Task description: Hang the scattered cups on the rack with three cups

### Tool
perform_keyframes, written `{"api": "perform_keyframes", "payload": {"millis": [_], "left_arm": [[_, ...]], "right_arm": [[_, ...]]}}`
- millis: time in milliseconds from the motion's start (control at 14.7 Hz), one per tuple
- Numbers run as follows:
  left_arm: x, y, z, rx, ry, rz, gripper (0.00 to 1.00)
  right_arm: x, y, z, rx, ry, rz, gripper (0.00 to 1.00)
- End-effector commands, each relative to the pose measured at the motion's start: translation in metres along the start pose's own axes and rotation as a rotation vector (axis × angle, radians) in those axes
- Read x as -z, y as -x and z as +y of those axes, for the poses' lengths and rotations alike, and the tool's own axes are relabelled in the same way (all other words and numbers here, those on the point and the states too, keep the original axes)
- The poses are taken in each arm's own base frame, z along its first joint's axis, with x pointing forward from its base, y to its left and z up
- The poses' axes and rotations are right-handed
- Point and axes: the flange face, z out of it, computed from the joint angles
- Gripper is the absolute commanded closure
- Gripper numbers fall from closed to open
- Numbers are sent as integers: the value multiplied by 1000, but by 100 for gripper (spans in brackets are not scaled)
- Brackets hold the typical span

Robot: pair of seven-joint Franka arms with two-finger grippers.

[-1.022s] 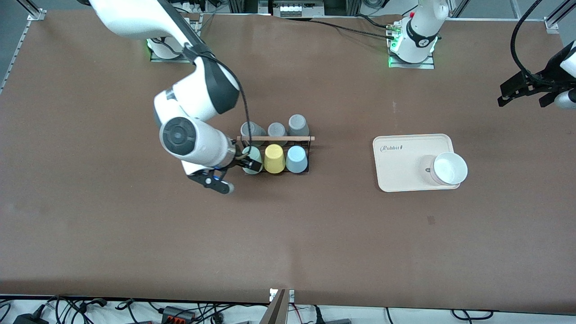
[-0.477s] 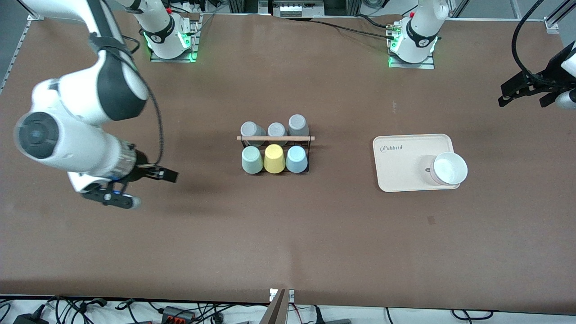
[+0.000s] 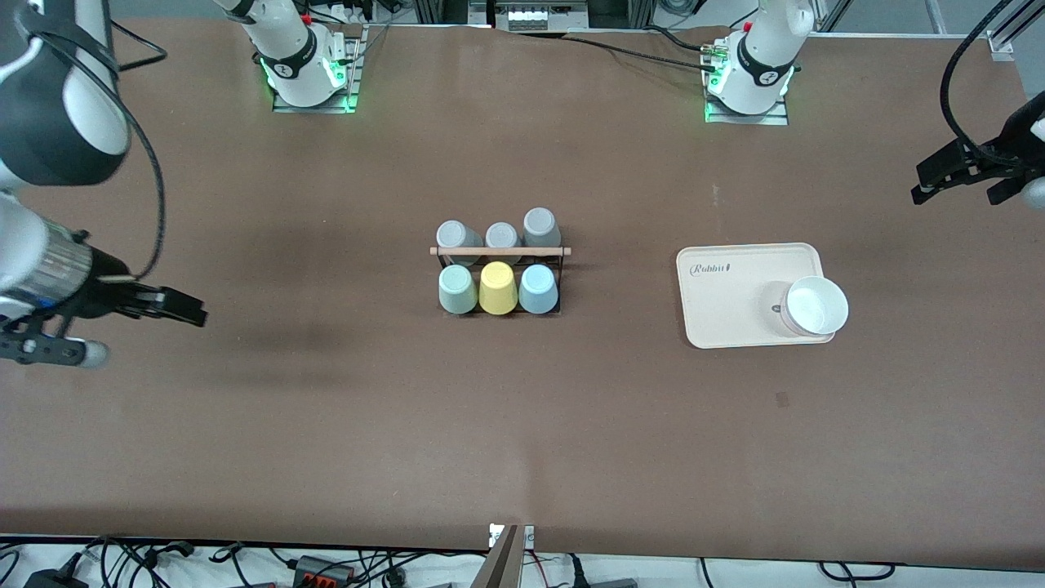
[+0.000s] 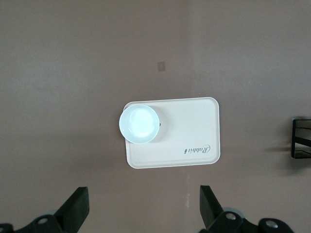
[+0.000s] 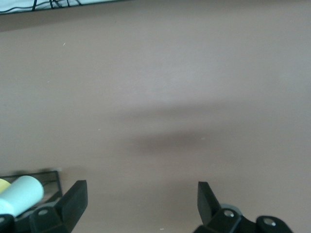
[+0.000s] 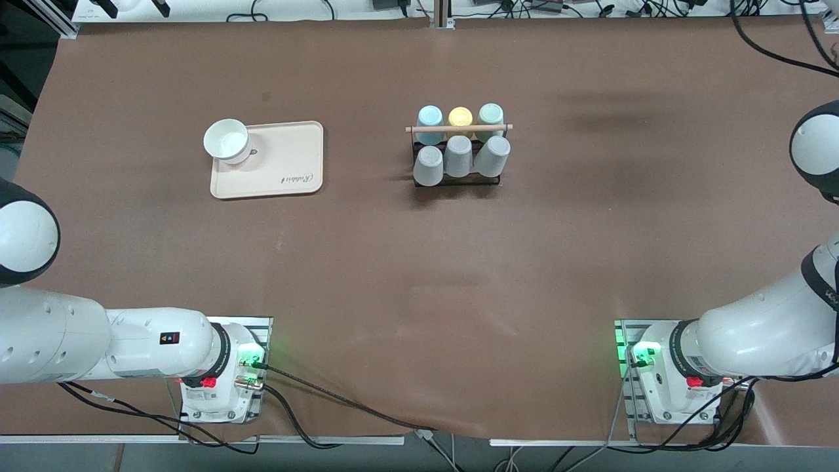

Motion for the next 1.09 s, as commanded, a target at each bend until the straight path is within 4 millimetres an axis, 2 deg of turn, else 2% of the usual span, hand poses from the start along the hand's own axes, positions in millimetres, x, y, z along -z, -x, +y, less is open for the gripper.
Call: {"api": "perform_keyframes", "payload": {"millis": [0,204,477,613,885,1022], "left_arm": [[8,-5,-4,-6,28,8,0],[11,-5,-6,-8,27,12,0],[12,1,-8,-7,30,0,0],[14,5,-20,17,49,4,0],[15,13,-16,1,65,2,0],[13,14,-11,-6,62,-1,0]], "right_arm": [[31,8,44,72,47,32,0],[44,20,73,101,38,33,0],[41,38,69,104,37,22,0],[34,47,69,109,40,25,0],[15,88,74,106,39,39,0],[11,96,76,100,39,22,0]]}}
